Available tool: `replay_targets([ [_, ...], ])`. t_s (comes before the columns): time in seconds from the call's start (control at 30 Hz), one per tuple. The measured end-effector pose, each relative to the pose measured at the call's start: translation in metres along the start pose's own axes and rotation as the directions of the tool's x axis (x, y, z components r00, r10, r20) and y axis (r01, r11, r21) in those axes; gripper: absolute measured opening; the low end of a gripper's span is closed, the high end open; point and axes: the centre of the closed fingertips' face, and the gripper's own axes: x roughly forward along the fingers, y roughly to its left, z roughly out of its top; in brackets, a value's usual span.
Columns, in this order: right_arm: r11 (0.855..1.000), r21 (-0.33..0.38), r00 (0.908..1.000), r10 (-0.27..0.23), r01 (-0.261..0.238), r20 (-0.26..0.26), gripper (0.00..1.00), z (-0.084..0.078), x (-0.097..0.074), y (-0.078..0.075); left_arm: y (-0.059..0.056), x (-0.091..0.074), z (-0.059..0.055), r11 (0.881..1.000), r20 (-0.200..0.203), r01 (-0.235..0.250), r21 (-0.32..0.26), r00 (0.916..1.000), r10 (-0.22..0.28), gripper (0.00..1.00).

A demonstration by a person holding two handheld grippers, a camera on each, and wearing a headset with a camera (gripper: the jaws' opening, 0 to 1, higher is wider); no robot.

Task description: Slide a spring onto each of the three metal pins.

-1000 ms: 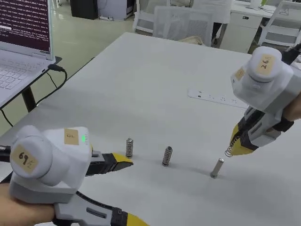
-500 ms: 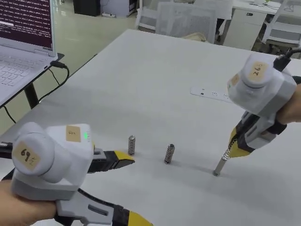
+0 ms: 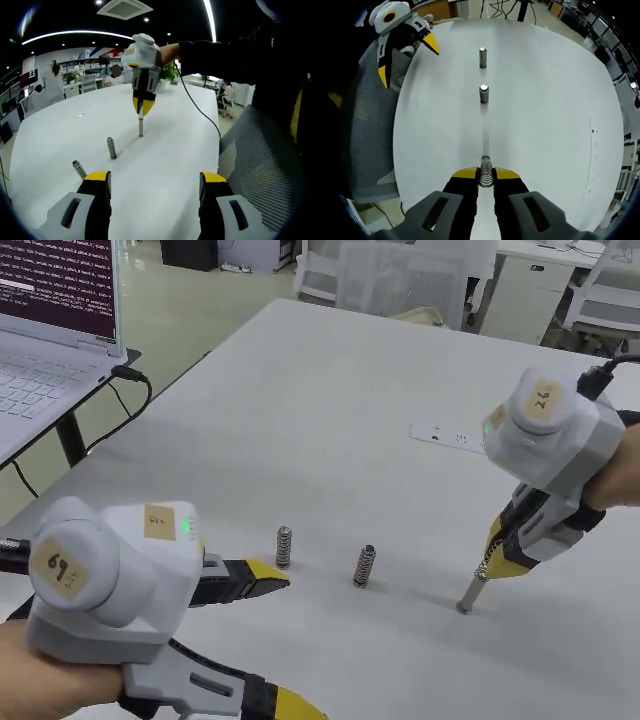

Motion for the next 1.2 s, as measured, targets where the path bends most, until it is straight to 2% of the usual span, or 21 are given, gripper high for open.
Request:
replay_targets([
  [0.47,1.000,0.004,0.9999,0.009,-0.009,-0.015,0.09,-0.004,0.025,0.002,0.000,0.000,-0.002,1.000,-0.008,-0.003,-0.002,1.0000,0.003,0.67],
  [0.77,1.000,0.009,0.9997,0.007,-0.007,-0.021,0.09,-0.008,0.039,-0.002,-0.001,0.000,-0.003,1.000,-0.013,-0.002,-0.003,0.9999,0.002,0.67],
  [1.2,1.000,0.001,0.9995,0.003,-0.003,-0.032,0.09,-0.010,0.048,-0.002,-0.002,0.000,-0.004,1.000,-0.015,0.001,-0.003,0.9999,-0.001,0.66],
])
